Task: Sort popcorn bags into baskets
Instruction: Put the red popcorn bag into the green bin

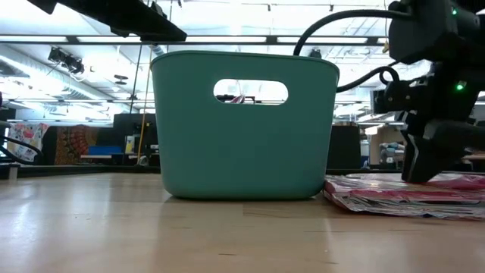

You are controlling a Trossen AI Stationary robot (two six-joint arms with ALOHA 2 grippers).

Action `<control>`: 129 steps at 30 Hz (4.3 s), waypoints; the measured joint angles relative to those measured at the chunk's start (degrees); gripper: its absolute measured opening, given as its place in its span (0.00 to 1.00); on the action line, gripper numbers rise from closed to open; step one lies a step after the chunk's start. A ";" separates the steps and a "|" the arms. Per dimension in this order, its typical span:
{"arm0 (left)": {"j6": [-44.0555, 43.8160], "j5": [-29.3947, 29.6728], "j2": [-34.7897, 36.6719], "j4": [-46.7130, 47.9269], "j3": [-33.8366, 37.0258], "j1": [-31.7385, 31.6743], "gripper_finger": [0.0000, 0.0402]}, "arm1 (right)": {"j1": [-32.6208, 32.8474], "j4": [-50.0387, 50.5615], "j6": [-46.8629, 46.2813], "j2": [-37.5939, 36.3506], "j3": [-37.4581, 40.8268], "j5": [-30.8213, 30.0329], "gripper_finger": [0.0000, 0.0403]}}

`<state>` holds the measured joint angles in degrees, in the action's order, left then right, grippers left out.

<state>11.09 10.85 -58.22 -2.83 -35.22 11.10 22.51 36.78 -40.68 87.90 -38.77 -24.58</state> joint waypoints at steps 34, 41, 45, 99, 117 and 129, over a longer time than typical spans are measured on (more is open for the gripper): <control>0.41 0.01 -2.40 -1.18 -0.04 -0.05 0.37 | -0.18 9.34 9.51 0.20 -6.29 -2.81 0.01; -0.91 0.44 -8.82 -6.16 -2.08 -0.64 0.37 | -0.19 11.25 6.81 0.17 -9.24 -2.91 0.01; -0.88 1.00 -12.78 -3.04 -6.06 -1.49 0.37 | 0.36 12.74 4.98 0.17 -10.68 -3.00 0.00; 0.22 0.92 -20.92 3.39 -11.06 -1.82 0.45 | -0.92 2.62 -3.66 -0.03 0.94 -4.82 0.62; 0.11 0.92 -20.88 6.73 -11.06 -0.72 0.45 | -1.42 -1.88 1.00 0.13 3.55 -4.75 0.03; 0.13 0.92 -20.87 6.83 -11.06 -0.55 0.45 | -0.09 12.53 2.29 0.24 -6.60 -5.06 0.01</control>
<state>11.22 11.77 -79.09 4.00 -46.28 10.55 22.43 49.31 -38.39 88.14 -45.37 -29.64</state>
